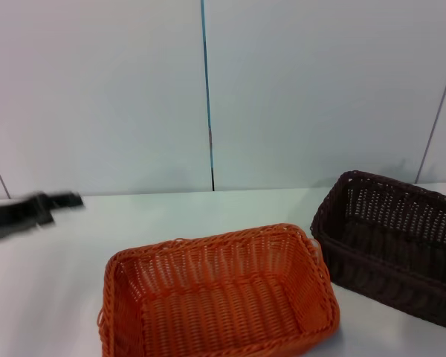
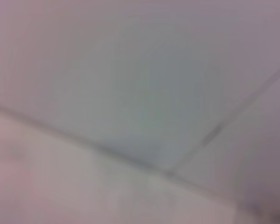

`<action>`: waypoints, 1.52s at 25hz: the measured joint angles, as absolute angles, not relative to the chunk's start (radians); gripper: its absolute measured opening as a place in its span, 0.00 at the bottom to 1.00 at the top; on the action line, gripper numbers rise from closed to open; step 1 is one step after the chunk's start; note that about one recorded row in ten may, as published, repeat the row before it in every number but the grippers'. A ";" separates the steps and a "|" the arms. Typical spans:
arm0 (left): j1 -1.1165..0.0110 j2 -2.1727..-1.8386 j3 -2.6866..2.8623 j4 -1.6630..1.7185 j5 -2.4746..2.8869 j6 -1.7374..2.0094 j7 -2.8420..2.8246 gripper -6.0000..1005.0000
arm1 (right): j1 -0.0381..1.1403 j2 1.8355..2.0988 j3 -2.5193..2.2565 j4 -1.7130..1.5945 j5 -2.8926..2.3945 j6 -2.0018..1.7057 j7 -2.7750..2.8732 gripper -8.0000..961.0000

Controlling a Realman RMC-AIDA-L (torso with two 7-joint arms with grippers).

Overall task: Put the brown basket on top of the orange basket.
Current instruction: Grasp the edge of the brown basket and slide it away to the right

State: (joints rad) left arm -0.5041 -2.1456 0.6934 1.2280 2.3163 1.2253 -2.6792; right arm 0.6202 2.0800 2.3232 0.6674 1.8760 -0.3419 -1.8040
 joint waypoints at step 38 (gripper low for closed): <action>-0.394 -2.124 0.381 1.186 1.996 0.982 -2.145 0.89 | 0.549 1.957 2.166 1.045 1.098 -0.592 -0.611 0.72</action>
